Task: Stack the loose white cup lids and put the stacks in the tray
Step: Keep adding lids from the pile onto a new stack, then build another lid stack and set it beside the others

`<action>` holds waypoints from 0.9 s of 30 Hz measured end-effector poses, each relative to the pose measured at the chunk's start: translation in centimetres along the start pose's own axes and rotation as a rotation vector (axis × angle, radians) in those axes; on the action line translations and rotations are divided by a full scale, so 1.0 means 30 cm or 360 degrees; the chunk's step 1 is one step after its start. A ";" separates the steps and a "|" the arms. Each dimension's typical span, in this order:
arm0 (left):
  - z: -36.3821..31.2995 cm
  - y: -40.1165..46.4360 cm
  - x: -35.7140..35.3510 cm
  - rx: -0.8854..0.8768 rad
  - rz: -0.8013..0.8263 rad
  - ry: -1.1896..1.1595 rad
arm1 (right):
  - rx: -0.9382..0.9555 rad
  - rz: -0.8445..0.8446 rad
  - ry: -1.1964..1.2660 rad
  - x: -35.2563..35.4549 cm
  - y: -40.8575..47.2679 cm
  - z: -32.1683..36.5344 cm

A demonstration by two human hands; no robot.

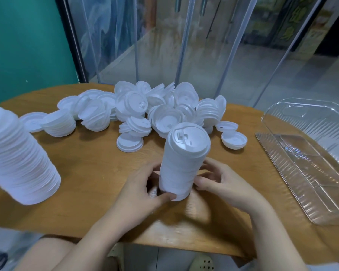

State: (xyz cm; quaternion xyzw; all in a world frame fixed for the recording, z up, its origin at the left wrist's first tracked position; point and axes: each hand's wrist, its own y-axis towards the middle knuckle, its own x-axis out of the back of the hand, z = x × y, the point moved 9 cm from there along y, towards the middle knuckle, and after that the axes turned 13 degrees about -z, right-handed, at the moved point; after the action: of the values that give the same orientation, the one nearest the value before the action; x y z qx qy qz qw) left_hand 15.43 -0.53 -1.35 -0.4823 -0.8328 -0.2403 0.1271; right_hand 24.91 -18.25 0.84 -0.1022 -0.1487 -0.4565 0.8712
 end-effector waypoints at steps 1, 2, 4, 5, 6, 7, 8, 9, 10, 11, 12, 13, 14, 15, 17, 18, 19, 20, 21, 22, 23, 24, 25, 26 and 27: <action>0.000 -0.005 0.006 0.0001 -0.0011 0.0005 | -0.0009 -0.0029 0.0015 -0.008 0.000 0.002; 0.003 -0.010 0.013 0.0011 -0.0017 0.0010 | -0.0023 -0.0059 0.0055 -0.018 -0.003 0.002; 0.015 -0.024 0.032 0.0049 -0.0033 0.0026 | -0.0056 -0.0109 0.0144 -0.044 -0.011 -0.003; 0.020 -0.033 0.046 0.0068 -0.0050 0.0031 | -0.0072 -0.0126 0.0180 -0.061 -0.015 -0.005; 0.026 -0.043 0.062 0.0085 -0.0074 0.0041 | -0.0095 -0.0143 0.0217 -0.078 -0.020 -0.007; 0.030 -0.055 0.081 0.0104 -0.0103 0.0052 | -0.0121 -0.0161 0.0247 -0.097 -0.025 -0.008; 0.033 -0.069 0.103 0.0122 -0.0139 0.0064 | -0.0147 -0.0183 0.0270 -0.118 -0.031 -0.006; 0.040 -0.084 0.126 0.0136 -0.0180 0.0071 | -0.0161 -0.0199 0.0284 -0.142 -0.035 -0.001; 0.050 -0.102 0.149 0.0154 -0.0214 0.0081 | -0.0171 -0.0210 0.0295 -0.169 -0.036 0.005; 0.061 -0.121 0.174 0.0171 -0.0250 0.0103 | -0.0175 -0.0217 0.0303 -0.201 -0.037 0.012; 0.076 -0.139 0.201 0.0191 -0.0292 0.0154 | -0.0173 -0.0224 0.0306 -0.233 -0.034 0.022; 0.093 -0.156 0.232 0.0212 -0.0341 0.0227 | -0.0163 -0.0225 0.0303 -0.268 -0.031 0.032; 0.108 -0.174 0.266 0.0239 -0.0395 0.0302 | -0.0154 -0.0221 0.0300 -0.306 -0.027 0.047; 0.121 -0.190 0.303 0.0265 -0.0450 0.0362 | -0.0139 -0.0211 0.0296 -0.346 -0.024 0.066; 0.133 -0.217 0.372 0.0309 -0.0541 0.0428 | -0.0110 -0.0190 0.0307 -0.426 -0.012 0.096; 0.138 -0.230 0.402 0.0334 -0.0575 0.0441 | -0.0100 -0.0179 0.0309 -0.465 -0.006 0.107; 0.146 -0.242 0.432 0.0360 -0.0605 0.0436 | -0.0091 -0.0173 0.0308 -0.501 -0.001 0.116; 0.153 -0.253 0.461 0.0388 -0.0630 0.0415 | -0.0086 -0.0172 0.0305 -0.533 0.004 0.123; 0.161 -0.264 0.487 0.0414 -0.0652 0.0384 | -0.0084 -0.0166 0.0318 -0.563 0.006 0.131; 0.170 -0.274 0.512 0.0437 -0.0673 0.0355 | -0.0082 -0.0161 0.0333 -0.590 0.008 0.138; 0.175 -0.283 0.535 0.0447 -0.0697 0.0337 | -0.0079 -0.0158 0.0346 -0.616 0.010 0.147; 0.179 -0.290 0.555 0.0458 -0.0718 0.0322 | -0.0076 -0.0155 0.0357 -0.637 0.009 0.158; 0.184 -0.295 0.574 0.0471 -0.0739 0.0305 | -0.0082 -0.0147 0.0375 -0.657 0.008 0.167; 0.189 -0.299 0.587 0.0488 -0.0752 0.0281 | -0.0097 -0.0137 0.0393 -0.676 0.006 0.174; 0.197 -0.301 0.599 0.0503 -0.0763 0.0263 | -0.0111 -0.0125 0.0408 -0.692 0.004 0.180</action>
State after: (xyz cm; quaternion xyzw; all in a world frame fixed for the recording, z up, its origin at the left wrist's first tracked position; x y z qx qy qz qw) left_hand -1.29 12.11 -0.94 -0.2250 -0.9368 -0.1693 0.2077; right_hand 12.92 -0.60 -1.43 -0.0674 -0.0241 -0.5045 0.8605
